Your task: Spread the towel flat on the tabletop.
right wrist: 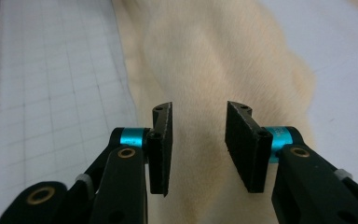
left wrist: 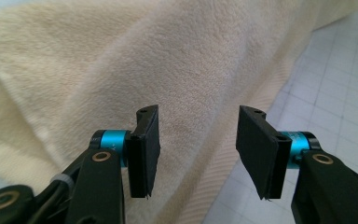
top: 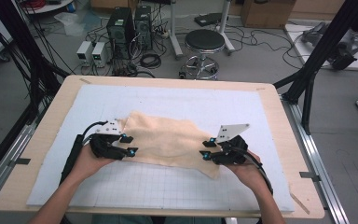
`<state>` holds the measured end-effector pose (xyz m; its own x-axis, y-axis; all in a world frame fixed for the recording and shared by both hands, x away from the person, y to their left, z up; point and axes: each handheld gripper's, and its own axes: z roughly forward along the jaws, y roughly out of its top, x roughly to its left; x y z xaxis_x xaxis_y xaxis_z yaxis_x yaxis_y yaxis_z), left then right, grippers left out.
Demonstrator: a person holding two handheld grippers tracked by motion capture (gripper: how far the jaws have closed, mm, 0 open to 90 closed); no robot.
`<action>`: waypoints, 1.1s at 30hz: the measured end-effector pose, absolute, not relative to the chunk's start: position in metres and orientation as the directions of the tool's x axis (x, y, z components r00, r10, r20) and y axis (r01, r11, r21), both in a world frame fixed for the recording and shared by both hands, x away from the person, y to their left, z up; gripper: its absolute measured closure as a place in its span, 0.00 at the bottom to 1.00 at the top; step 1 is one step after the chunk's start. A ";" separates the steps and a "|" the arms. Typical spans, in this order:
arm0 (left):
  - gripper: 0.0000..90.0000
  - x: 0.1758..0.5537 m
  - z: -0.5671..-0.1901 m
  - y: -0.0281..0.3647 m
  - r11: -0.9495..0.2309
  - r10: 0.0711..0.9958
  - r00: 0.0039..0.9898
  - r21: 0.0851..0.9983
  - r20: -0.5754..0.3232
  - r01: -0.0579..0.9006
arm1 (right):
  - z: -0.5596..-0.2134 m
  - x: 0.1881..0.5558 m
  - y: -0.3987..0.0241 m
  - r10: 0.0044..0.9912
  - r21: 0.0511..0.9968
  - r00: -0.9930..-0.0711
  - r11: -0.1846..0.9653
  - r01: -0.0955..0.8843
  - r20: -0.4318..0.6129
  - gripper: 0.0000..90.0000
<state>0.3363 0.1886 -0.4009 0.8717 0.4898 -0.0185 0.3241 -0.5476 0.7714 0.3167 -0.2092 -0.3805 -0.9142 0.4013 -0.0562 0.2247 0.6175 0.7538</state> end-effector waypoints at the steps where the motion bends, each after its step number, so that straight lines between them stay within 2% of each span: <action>1: 0.53 0.339 -0.404 0.186 -0.558 0.494 0.869 0.764 -0.007 0.323 | -0.384 0.318 -0.208 0.403 0.751 -0.914 0.620 0.228 -0.056 0.68; 5: 0.59 0.347 -0.417 0.180 -0.581 0.517 0.856 0.741 0.016 0.337 | -0.396 0.326 -0.201 0.406 0.724 -0.912 0.647 0.239 -0.063 0.70; 10: 0.77 0.351 -0.418 0.175 -0.593 0.543 0.838 0.733 0.058 0.334 | -0.399 0.330 -0.198 0.399 0.717 -0.913 0.660 0.224 -0.083 0.83; 12: 0.88 0.350 -0.416 0.175 -0.592 0.538 0.841 0.736 0.057 0.328 | -0.398 0.330 -0.199 0.398 0.719 -0.914 0.657 0.225 -0.078 0.85; 14: 0.92 0.348 -0.414 0.176 -0.585 0.540 0.840 0.742 0.053 0.329 | -0.396 0.329 -0.200 0.394 0.726 -0.916 0.651 0.222 -0.073 0.86; 19: 0.94 0.341 -0.403 0.183 -0.554 0.532 0.846 0.769 0.032 0.319 | -0.389 0.321 -0.204 0.391 0.747 -0.918 0.630 0.213 -0.068 0.87; 33: 0.95 0.301 -0.368 0.201 -0.531 0.491 0.869 0.813 0.067 0.238 | -0.360 0.296 -0.202 0.337 0.780 -0.938 0.608 0.149 -0.083 0.89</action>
